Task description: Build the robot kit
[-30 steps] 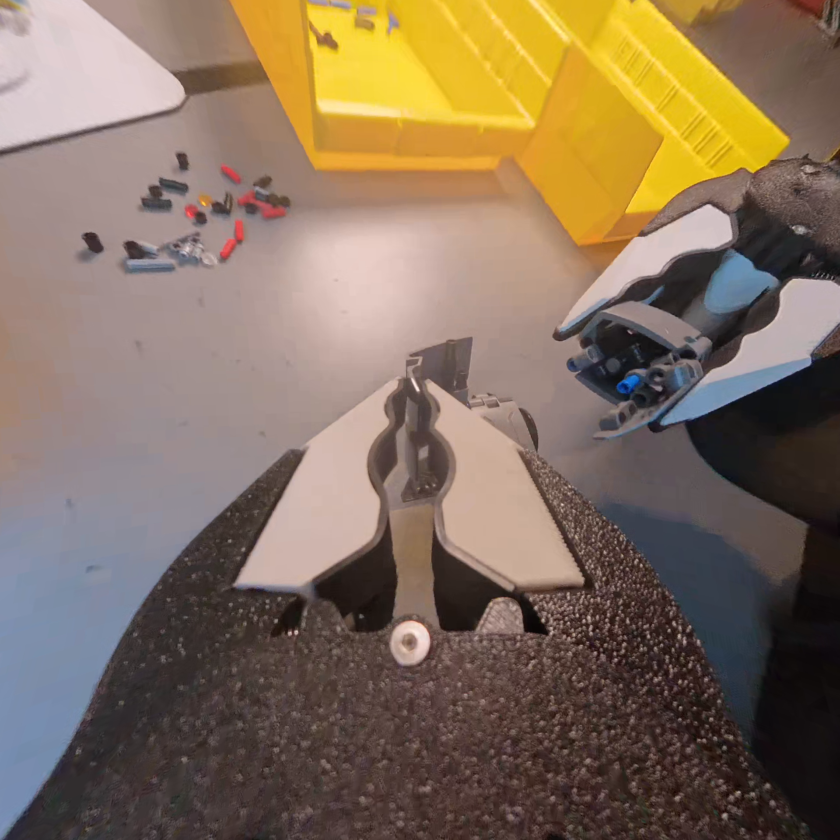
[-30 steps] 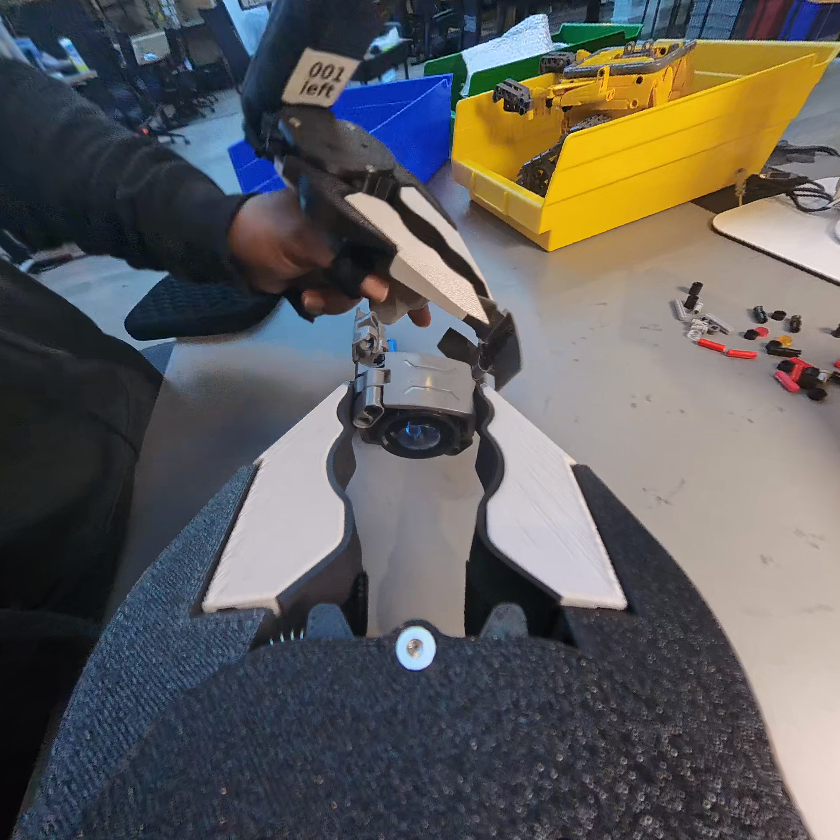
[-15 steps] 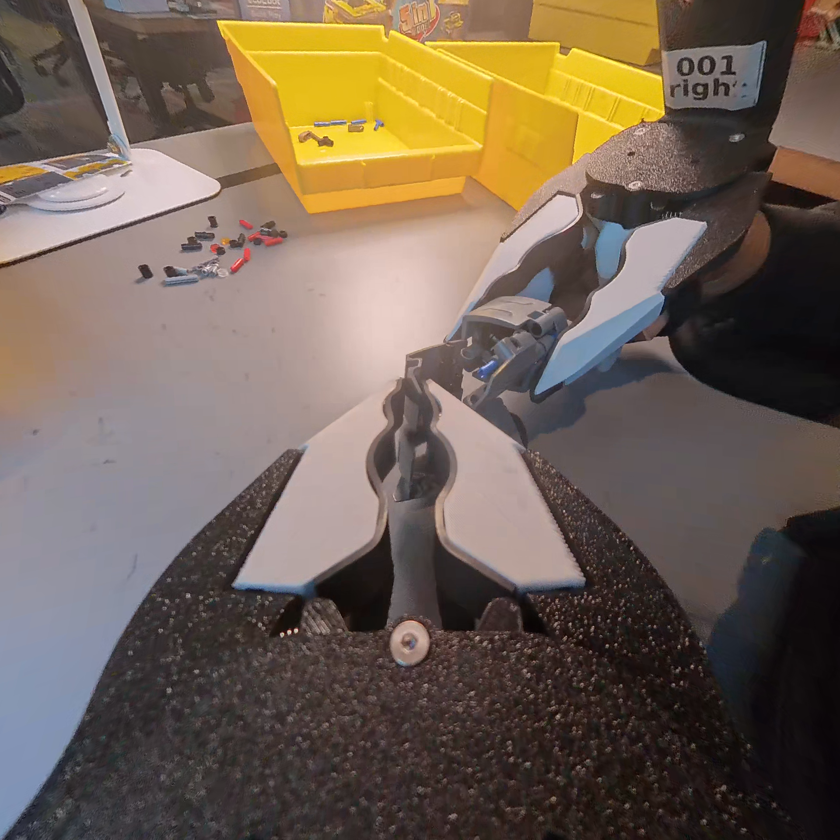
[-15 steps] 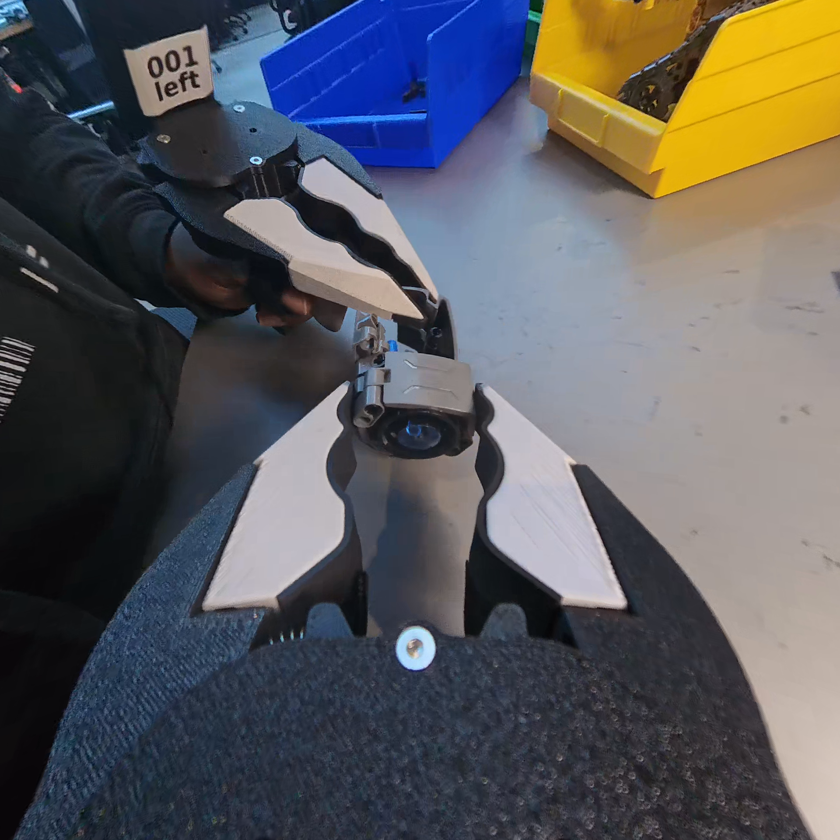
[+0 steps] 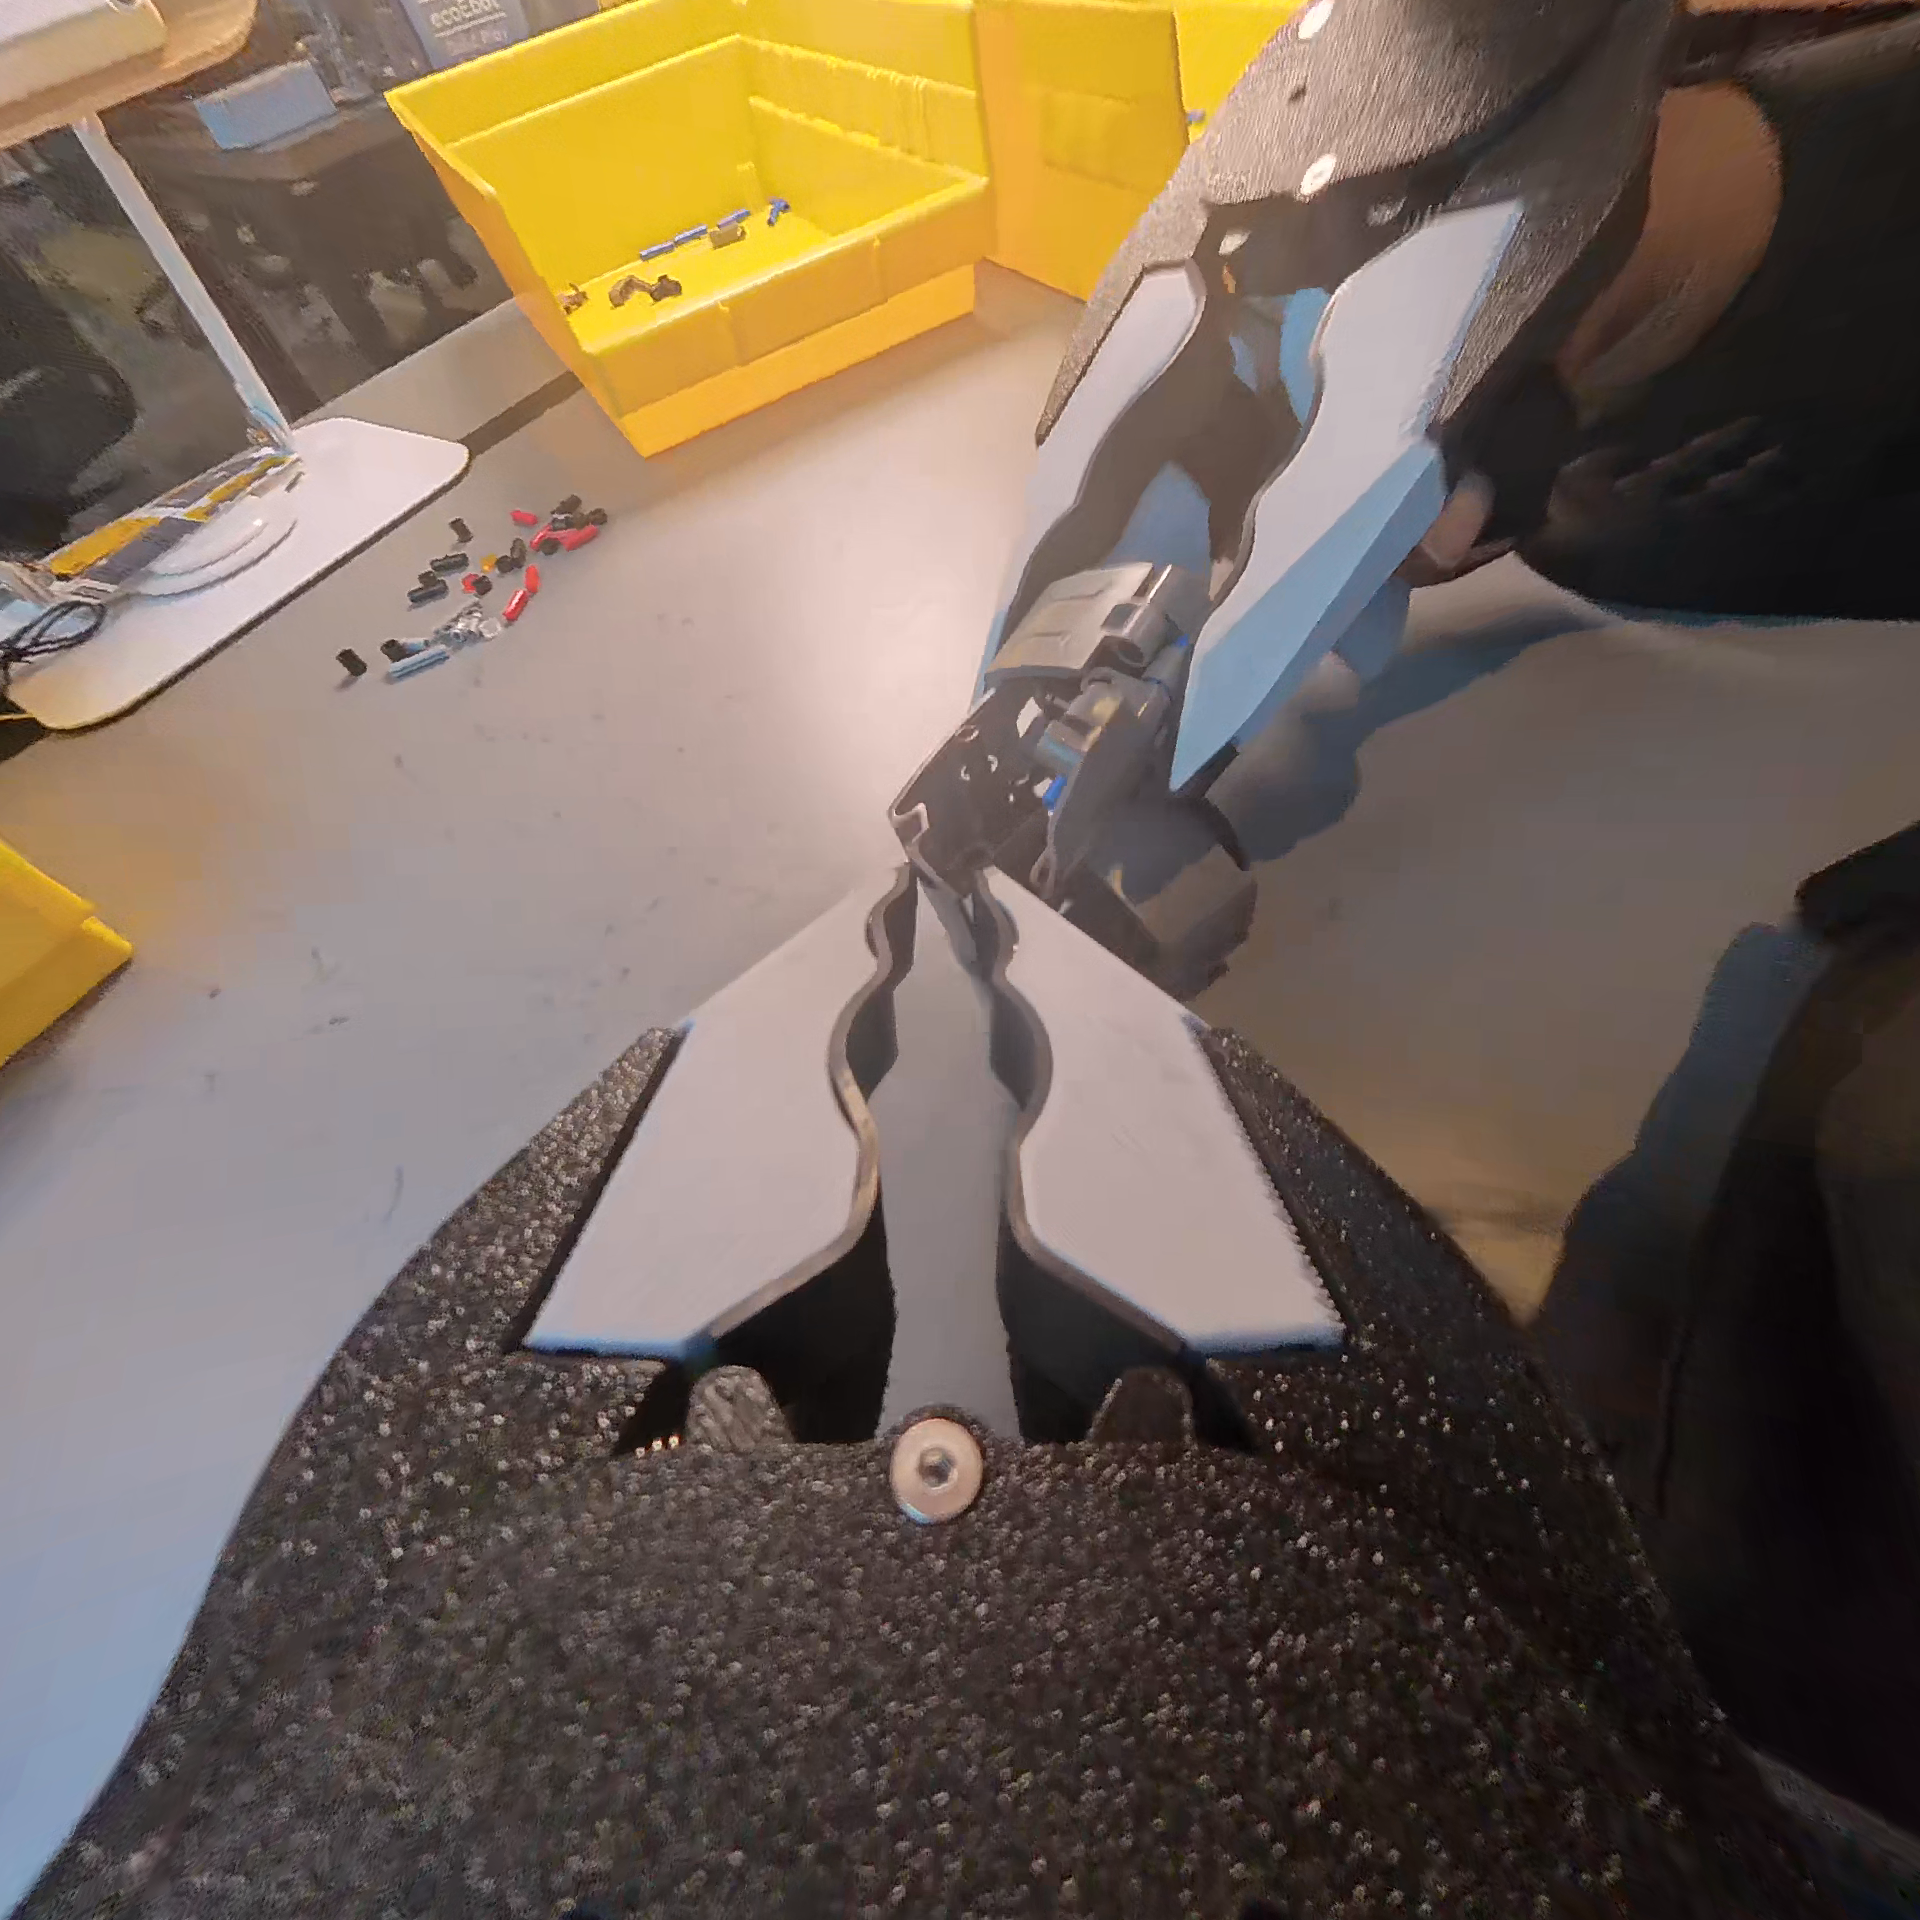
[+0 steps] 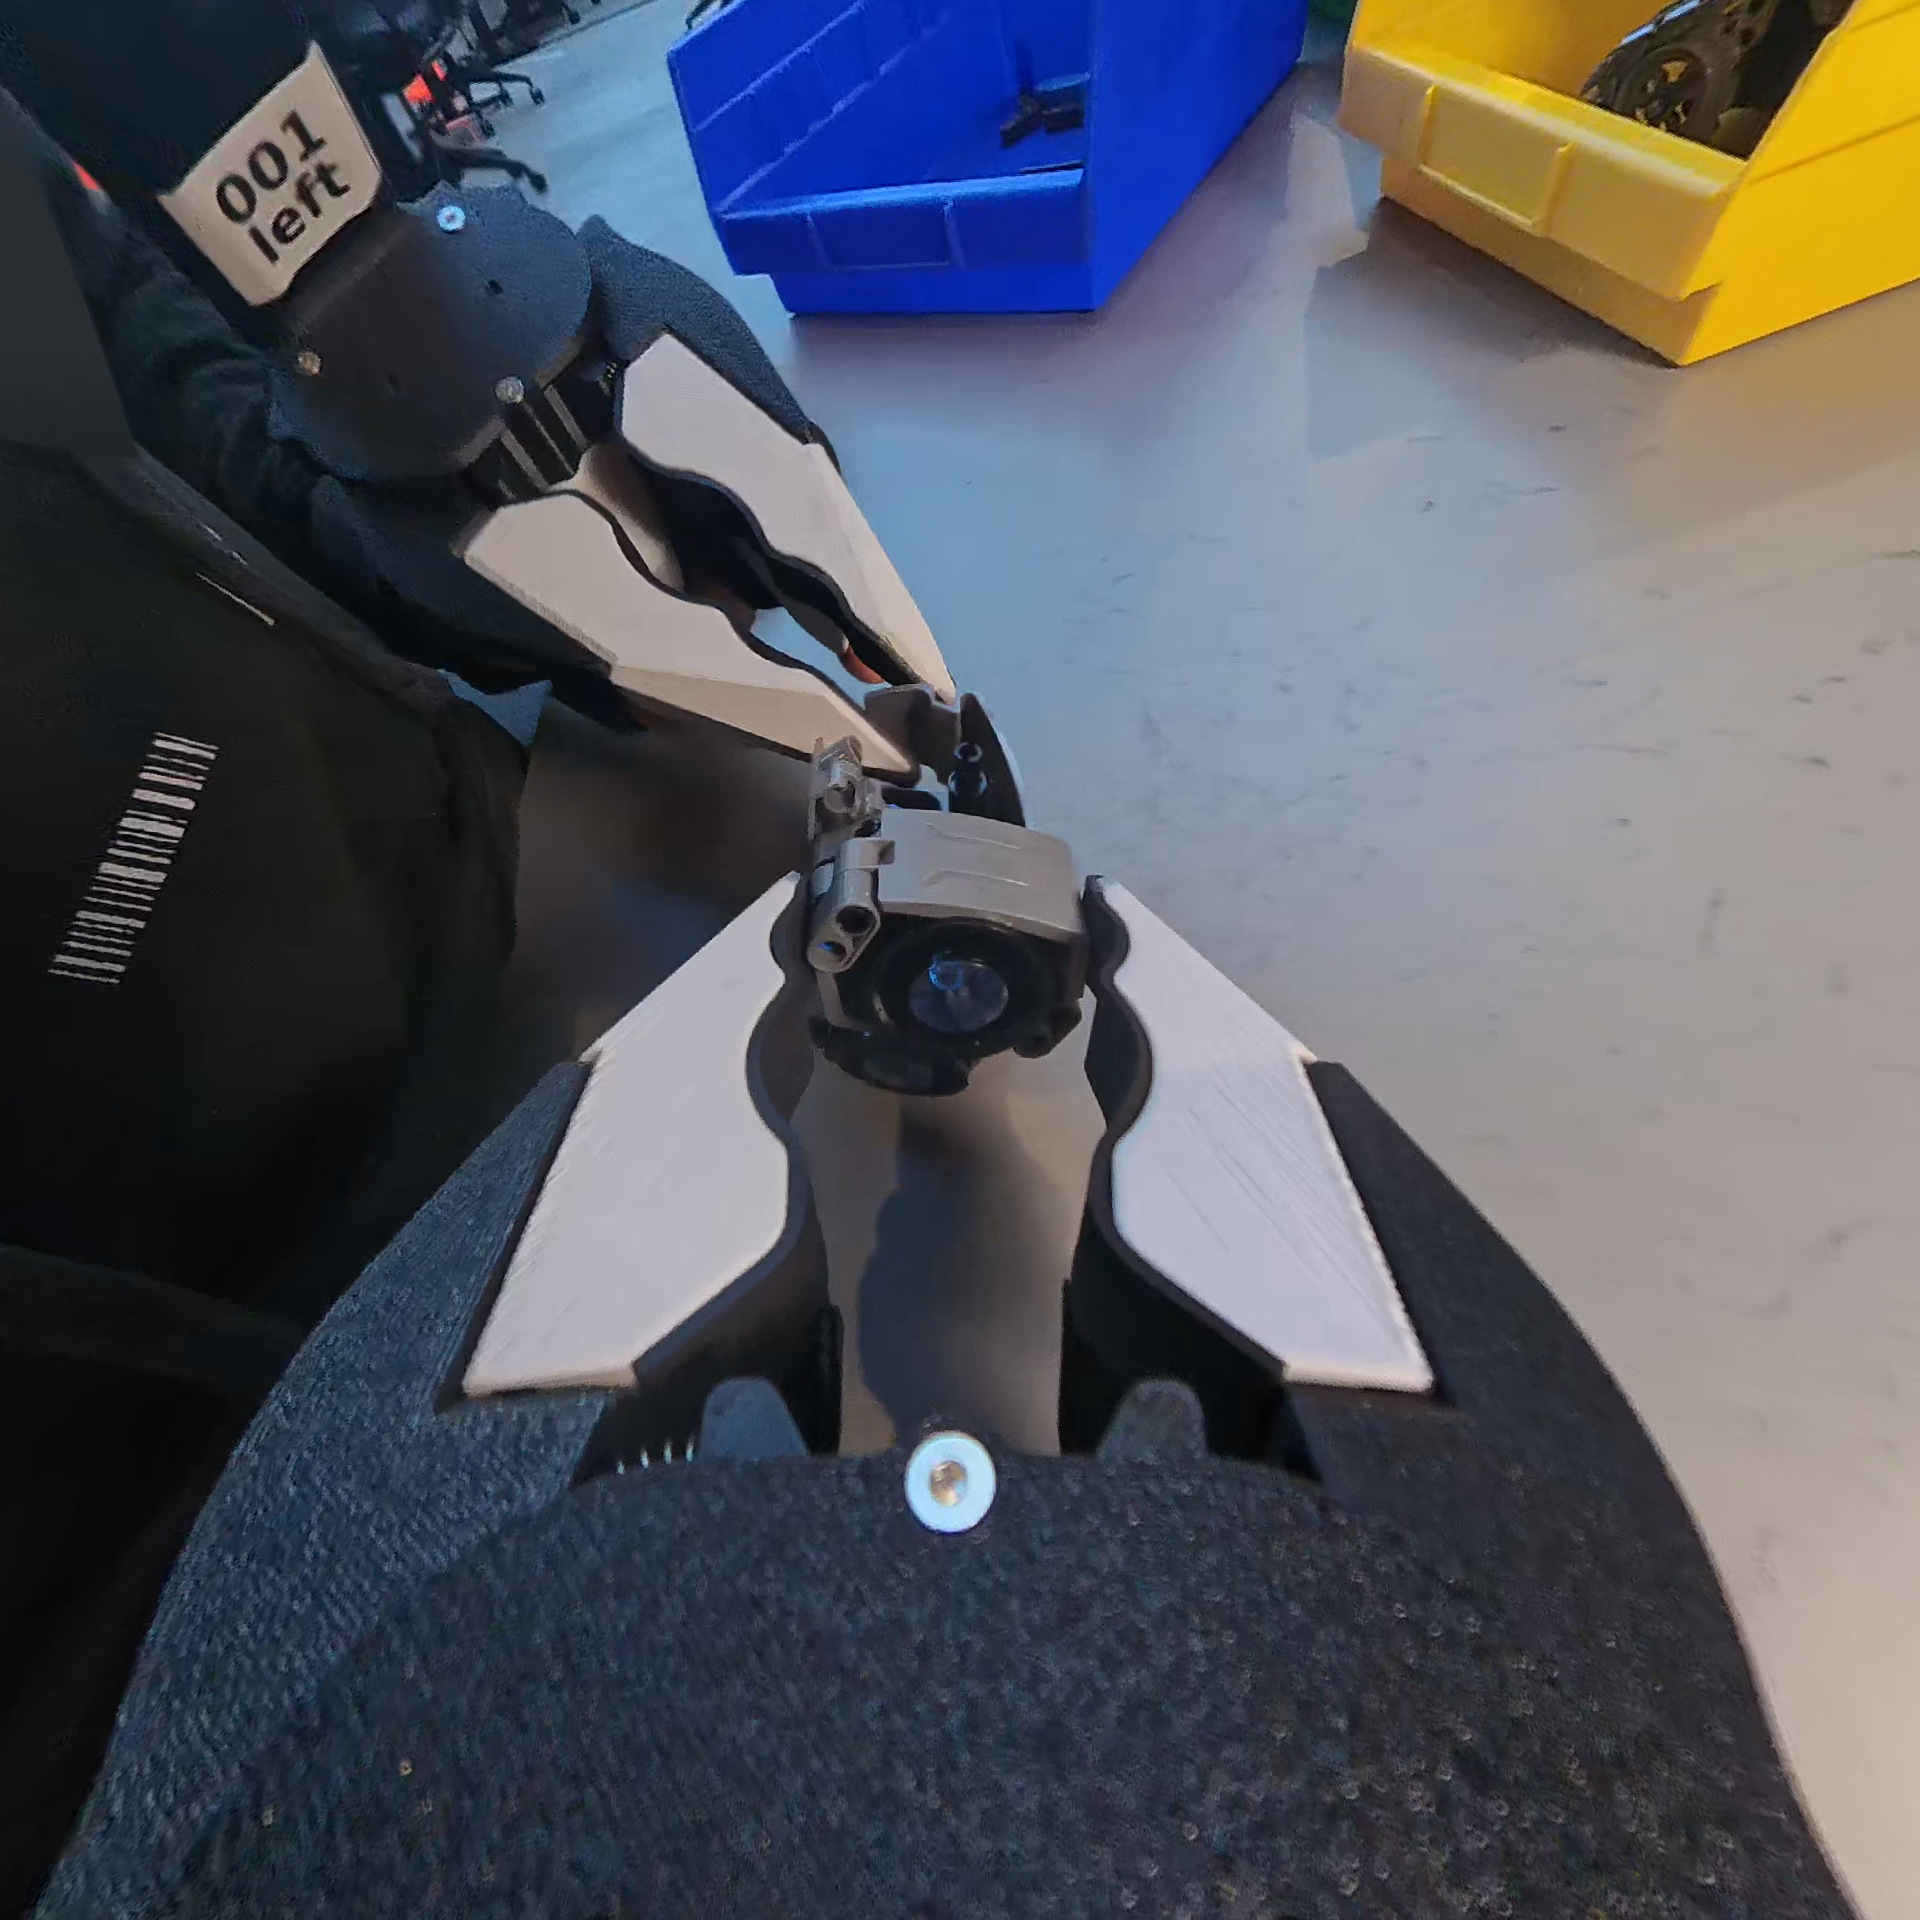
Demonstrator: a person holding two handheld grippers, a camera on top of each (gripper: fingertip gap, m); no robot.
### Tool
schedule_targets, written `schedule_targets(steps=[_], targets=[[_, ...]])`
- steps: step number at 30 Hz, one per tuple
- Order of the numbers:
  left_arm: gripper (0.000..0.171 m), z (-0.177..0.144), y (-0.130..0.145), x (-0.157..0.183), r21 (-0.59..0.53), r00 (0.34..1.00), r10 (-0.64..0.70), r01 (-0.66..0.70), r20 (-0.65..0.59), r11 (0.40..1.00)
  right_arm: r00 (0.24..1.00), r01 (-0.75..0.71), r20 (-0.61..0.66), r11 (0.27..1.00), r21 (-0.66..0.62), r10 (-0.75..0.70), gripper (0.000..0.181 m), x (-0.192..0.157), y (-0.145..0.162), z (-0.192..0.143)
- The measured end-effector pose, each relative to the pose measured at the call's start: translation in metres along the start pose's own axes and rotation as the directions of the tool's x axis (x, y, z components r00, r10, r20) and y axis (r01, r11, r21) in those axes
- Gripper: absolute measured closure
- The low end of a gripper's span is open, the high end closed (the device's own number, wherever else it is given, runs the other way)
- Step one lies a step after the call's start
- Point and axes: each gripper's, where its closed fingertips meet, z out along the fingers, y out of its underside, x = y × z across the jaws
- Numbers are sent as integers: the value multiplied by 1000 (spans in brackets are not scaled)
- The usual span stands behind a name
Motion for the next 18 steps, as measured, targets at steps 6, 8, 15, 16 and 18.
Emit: schedule_targets(steps=[6,8,15,16,18], targets=[[167,-3,1,-2,-1,994,-5,5,105,1000,999,-34,0,996,79,34,132,-15,-11,-7],[168,-3,1,-1,-6,992,0,1,129,1000,998,-53,-34,993,104,57,132,-17,-13,-5],[168,-5,4,-5,-20,982,-67,72,177,997,971,-103,-200,983,150,132,132,-18,-9,-6],[168,-5,4,-4,-19,980,-76,80,183,997,967,-103,-214,982,159,136,132,-20,-10,-7],[169,-5,3,-4,-17,977,-98,103,191,995,958,-123,-233,975,183,165,132,-25,-11,-6]])
